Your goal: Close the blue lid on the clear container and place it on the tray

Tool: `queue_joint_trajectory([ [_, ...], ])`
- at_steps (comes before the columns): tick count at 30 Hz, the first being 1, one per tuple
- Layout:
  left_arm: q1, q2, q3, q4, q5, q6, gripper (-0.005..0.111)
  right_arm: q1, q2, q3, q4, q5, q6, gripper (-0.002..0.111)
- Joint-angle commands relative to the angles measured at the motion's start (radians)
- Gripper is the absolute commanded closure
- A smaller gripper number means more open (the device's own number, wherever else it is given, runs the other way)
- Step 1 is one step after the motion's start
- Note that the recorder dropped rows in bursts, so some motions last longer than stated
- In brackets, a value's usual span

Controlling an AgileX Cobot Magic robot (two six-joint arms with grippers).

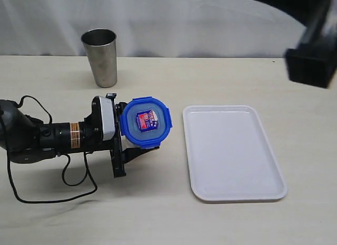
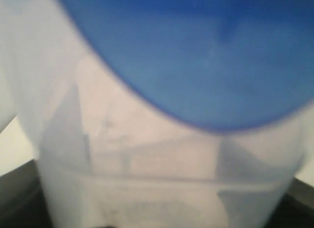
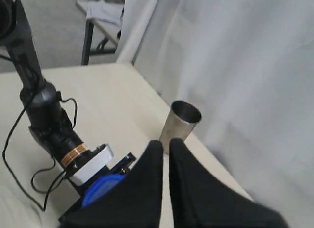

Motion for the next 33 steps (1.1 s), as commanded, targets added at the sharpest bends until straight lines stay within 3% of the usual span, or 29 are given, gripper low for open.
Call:
queue_joint_trajectory([
  [1, -0.001, -0.005, 0.005, -0.013, -0.015, -0.009, 0.107, -0.001, -0.178, 0.164, -0.033, -0.168, 0.068, 0.103],
  [10, -0.001, -0.005, 0.005, -0.035, -0.015, -0.009, 0.107, -0.001, -0.497, 0.346, -0.348, -0.126, 0.479, 0.103],
  [16, -0.001, -0.005, 0.005, -0.035, -0.015, -0.009, 0.107, -0.047, -0.698, 0.41, -0.44, -0.112, 0.652, 0.103],
  [24, -0.001, -0.005, 0.005, -0.035, -0.015, -0.014, 0.107, -0.314, -0.905, 0.529, -0.44, -0.183, 0.737, 0.103],
  [33, -0.001, -0.005, 0.005, -0.035, -0.015, -0.029, 0.107, -0.661, -0.905, 0.576, -0.343, -0.3, 0.765, 0.104],
])
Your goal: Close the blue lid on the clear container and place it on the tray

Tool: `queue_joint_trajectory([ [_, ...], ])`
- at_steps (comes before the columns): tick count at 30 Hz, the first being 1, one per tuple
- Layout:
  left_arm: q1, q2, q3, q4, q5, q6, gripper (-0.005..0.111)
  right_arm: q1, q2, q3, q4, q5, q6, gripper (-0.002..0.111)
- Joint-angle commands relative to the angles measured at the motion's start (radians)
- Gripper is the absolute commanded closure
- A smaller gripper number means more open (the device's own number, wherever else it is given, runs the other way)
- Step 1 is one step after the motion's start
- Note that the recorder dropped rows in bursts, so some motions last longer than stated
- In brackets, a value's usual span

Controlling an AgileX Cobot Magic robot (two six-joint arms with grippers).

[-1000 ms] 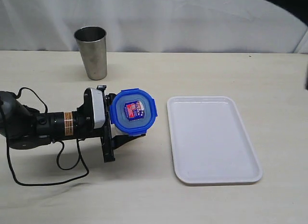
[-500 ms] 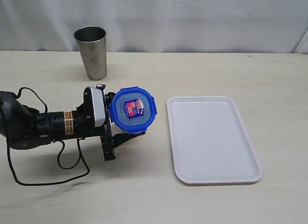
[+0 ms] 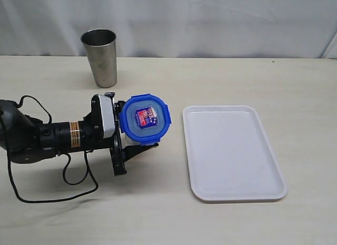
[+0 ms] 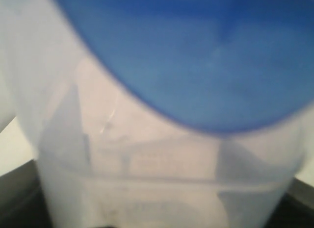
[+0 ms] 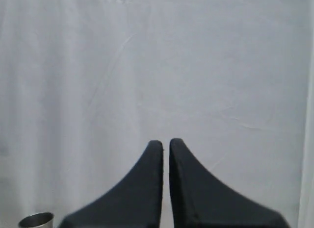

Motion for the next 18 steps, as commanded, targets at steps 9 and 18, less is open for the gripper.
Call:
queue_joint_trajectory([
  [9, -0.001, -0.005, 0.005, -0.011, -0.021, -0.02, 0.107, -0.158, -0.004, 0.077, 0.055, -0.074, 0.007, 0.104],
  [18, -0.001, -0.005, 0.005, -0.011, -0.021, -0.02, 0.107, -0.158, -0.004, 0.085, 0.058, -0.052, 0.007, 0.104],
])
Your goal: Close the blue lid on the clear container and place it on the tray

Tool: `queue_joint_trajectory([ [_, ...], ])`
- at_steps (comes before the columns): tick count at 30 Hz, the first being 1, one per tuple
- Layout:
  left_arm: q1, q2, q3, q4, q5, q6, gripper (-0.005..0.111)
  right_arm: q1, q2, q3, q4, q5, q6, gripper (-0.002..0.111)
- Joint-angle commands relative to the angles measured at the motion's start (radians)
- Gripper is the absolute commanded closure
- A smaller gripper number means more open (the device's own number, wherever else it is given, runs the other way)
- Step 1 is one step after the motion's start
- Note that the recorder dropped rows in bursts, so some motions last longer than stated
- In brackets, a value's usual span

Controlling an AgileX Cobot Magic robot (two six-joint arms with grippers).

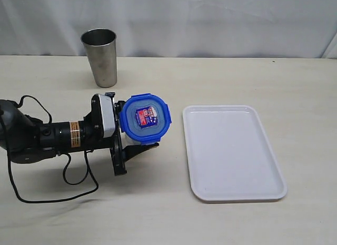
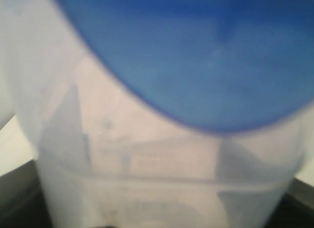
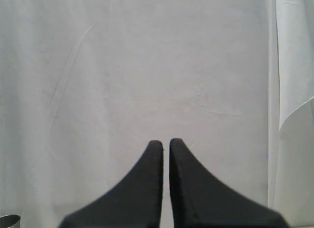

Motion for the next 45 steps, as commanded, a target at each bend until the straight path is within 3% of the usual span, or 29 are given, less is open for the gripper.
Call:
queue_joint_trajectory([
  [1, -0.001, -0.005, 0.005, -0.009, -0.021, -0.01, 0.107, -0.006, -0.002, 0.004, 0.003, 0.005, 0.003, 0.104],
  [19, -0.001, -0.005, 0.005, -0.003, -0.021, -0.017, 0.107, -0.006, -0.002, 0.02, 0.005, 0.002, 0.003, 0.104],
  [24, -0.001, -0.005, 0.005, -0.005, -0.021, -0.017, 0.107, -0.006, -0.002, 0.107, 0.126, 0.001, 0.003, 0.104],
  [40, -0.001, -0.005, 0.005, -0.007, -0.021, -0.017, 0.107, -0.006, -0.002, 0.433, 0.192, 0.001, 0.003, 0.104],
  [45, -0.001, -0.005, 0.005, -0.007, -0.021, -0.017, 0.107, -0.006, -0.002, 0.433, 0.192, 0.144, 0.003, 0.104],
])
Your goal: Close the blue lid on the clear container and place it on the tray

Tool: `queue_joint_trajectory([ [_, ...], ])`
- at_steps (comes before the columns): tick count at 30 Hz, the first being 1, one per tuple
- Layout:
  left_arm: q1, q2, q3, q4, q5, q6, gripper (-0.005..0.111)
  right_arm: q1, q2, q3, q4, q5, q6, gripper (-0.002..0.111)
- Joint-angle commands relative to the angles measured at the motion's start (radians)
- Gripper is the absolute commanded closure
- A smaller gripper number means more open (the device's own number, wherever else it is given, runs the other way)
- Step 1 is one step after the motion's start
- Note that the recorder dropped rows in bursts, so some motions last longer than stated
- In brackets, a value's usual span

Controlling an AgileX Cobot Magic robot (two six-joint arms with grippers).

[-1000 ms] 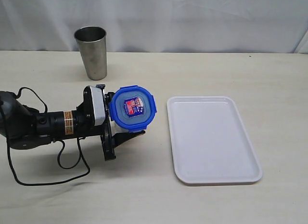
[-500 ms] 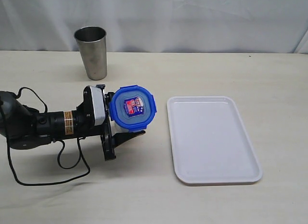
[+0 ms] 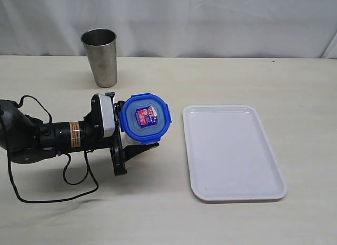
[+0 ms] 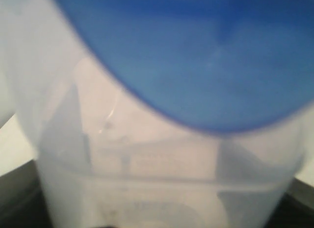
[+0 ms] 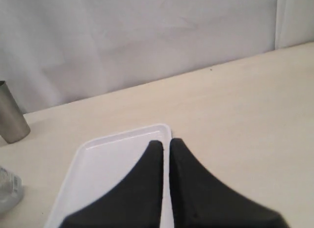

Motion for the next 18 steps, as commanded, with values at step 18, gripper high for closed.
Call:
queue_joint_trajectory([
  [18, -0.001, -0.005, 0.005, -0.007, -0.021, -0.009, 0.107, -0.006, -0.005, 0.004, 0.002, 0.099, -0.016, 0.104],
])
